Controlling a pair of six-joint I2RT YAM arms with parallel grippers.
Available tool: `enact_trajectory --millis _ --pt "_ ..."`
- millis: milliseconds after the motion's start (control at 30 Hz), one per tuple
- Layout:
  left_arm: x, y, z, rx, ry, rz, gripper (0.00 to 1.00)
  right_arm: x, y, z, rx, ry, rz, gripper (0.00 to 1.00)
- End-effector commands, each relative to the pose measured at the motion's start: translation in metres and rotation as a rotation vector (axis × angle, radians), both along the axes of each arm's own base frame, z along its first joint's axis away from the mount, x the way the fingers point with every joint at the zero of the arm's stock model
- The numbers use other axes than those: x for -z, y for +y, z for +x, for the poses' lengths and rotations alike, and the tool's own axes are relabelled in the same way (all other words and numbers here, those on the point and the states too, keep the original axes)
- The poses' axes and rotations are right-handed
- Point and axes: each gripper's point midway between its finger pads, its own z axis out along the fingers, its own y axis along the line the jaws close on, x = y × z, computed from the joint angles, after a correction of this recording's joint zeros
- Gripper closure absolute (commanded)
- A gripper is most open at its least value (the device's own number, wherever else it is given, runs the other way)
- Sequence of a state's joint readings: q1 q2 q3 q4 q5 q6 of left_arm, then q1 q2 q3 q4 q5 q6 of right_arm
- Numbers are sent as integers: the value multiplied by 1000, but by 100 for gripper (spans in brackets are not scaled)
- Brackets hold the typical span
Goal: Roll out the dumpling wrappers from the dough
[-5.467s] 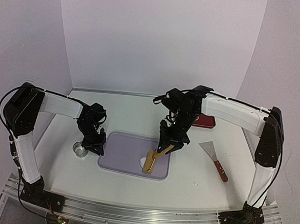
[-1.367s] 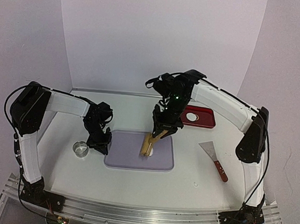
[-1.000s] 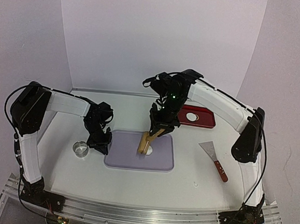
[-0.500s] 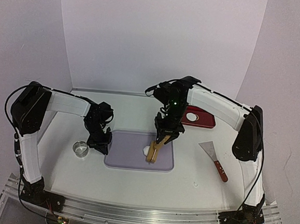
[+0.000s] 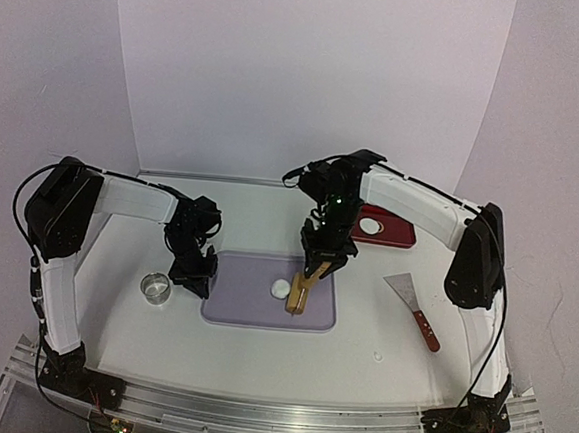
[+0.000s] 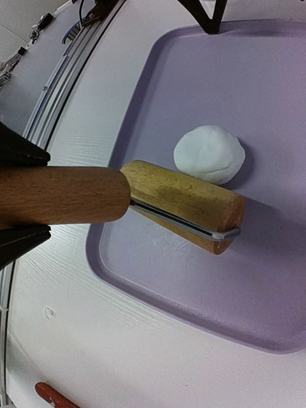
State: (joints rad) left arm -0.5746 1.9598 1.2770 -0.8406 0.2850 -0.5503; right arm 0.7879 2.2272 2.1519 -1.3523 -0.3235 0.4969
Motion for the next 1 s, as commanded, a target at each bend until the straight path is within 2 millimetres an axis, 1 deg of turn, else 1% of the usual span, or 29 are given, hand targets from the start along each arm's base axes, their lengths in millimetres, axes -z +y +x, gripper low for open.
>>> enact_trajectory --millis 0,67,200,300,467,500,567,667,800,967 --pt "7 3 2 8 -13 51 100 -45 -45 -37 -20 72 -122 100" --pt "6 4 1 5 -11 53 100 -56 -45 -41 -19 76 -100 100" --pt "6 5 0 2 -6 60 100 -74 -34 -41 -11 71 -25 100" --pt "4 4 2 2 1 65 100 -82 -29 -45 -15 82 12 100" --pt "-1 1 8 -3 20 84 100 -93 -28 -51 -36 82 56 100" --pt "-2 0 9 -5 20 87 100 -93 -27 -51 -39 82 61 100" --pt "-4 -1 11 -8 17 87 100 -88 -26 -51 -46 95 52 100" --pt "-7 -2 14 -7 9 83 100 -83 -29 -46 -45 77 25 100" --pt "-4 -4 15 10 10 74 100 -75 -35 -40 -31 55 -25 100" --pt "-6 -4 13 29 11 71 100 -68 -30 -34 -13 50 -24 100"
